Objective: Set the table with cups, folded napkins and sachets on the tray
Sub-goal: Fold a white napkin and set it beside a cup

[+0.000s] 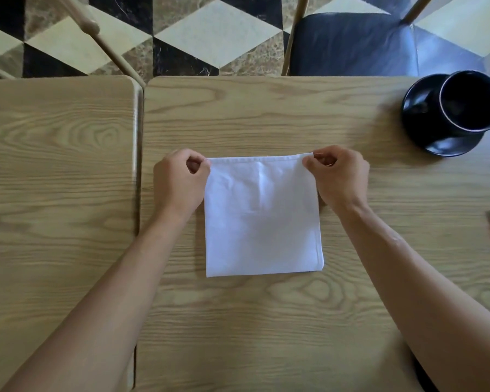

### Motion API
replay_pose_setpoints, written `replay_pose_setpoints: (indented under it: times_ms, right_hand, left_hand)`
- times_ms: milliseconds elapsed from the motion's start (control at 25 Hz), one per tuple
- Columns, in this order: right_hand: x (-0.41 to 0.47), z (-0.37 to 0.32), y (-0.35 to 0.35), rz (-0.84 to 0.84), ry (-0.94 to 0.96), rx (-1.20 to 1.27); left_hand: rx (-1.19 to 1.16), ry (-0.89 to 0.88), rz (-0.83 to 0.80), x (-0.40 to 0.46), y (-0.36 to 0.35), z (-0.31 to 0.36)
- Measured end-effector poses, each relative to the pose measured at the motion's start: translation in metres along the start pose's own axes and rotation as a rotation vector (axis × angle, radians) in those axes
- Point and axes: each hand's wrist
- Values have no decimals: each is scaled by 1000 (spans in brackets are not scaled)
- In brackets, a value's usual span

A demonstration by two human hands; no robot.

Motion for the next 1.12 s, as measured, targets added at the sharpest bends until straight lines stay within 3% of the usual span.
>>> replay_pose_setpoints:
  times_ms: [160, 280, 360, 480, 560, 800, 960, 1120]
  right_hand:
    - [-13, -6, -2, 58, 87, -79]
    - [-50, -13, -11, 114, 450, -295]
    - [-90, -14, -26, 11, 645, -318]
    - [-148, 1, -48, -220, 811, -351]
    - [-159, 19, -55, -276, 828, -423]
    - [-145, 63, -39, -232, 815, -654]
    - [-139, 85, -17, -180, 771, -710]
    - [-134, 92, 5, -271, 696, -720]
  left_hand:
    - [128, -113, 76, -10, -4, 5]
    - [309, -345, 122, -46, -12, 10]
    - [387, -503, 11, -93, -22, 5]
    - [453, -560, -124, -146, -28, -18]
    - [500, -537, -153, -152, -30, -33]
    - [674, -470, -209, -143, -33, -63]
    - [703, -461, -188, -143, -32, -73]
    - [693, -452, -230, -142, -26, -67]
Point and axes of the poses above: each hand's wrist, its own x-axis towards the middle knuckle, its own y-axis out of the back of the hand, z = x × y, and after that the axes turned 3 degrees about y, right-handed
